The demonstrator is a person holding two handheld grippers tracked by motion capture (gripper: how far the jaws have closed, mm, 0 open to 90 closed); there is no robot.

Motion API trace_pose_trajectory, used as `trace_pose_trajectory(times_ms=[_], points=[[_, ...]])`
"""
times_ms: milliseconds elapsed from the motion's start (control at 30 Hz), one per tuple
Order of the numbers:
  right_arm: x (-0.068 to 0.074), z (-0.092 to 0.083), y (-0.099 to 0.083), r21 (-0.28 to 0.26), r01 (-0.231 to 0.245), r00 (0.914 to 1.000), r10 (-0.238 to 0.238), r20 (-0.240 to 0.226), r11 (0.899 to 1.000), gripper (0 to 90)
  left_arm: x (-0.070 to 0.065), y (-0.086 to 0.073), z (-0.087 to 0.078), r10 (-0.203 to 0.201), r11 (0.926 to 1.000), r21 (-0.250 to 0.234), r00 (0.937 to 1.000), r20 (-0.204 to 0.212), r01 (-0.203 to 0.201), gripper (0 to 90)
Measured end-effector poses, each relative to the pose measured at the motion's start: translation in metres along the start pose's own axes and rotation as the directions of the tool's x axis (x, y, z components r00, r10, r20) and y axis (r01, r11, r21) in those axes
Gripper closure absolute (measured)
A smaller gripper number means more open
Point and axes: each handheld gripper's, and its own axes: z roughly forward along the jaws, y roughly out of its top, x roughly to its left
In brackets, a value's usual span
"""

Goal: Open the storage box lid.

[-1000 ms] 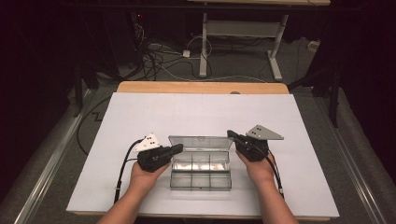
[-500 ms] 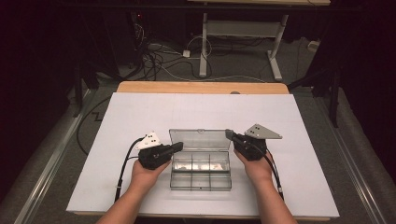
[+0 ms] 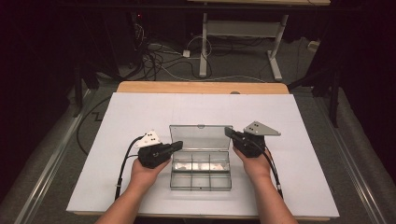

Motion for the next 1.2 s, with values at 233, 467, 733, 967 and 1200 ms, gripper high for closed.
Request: trace_pose_trajectory(times_ms=[233,467,733,967,1200], points=[[-0.001,0.004,0.000,0.003,-0.008,1.0000,0.008,-0.001,1.000,90.0,0.005,-0.008,-0.022,-0.011,0.9996,-0.027,0.9992,-0.040,0.010,87.6],[-0.002,0.006,-0.001,0.007,-0.014,0.9999,0.014,0.002,1.000,90.0,0.024,-0.005,-0.023,-0.054,0.9983,-0.030,0.9906,-0.126,0.051,87.7],[-0.003,0.007,-0.001,0.016,-0.014,0.9999,0.014,0.005,1.000,90.0,0.038,0.009,0.001,-0.085,0.9963,-0.021,0.9900,-0.113,0.083,87.7],[-0.004,0.009,-0.001,0.023,-0.020,0.9997,0.020,0.011,1.000,90.0,0.036,0.019,0.012,-0.070,0.9975,-0.016,0.9936,-0.089,0.069,87.7],[-0.007,0.012,0.000,0.033,-0.018,0.9997,0.018,0.018,0.999,90.0,0.038,0.020,0.015,-0.068,0.9977,-0.010,0.9934,-0.093,0.067,87.7]])
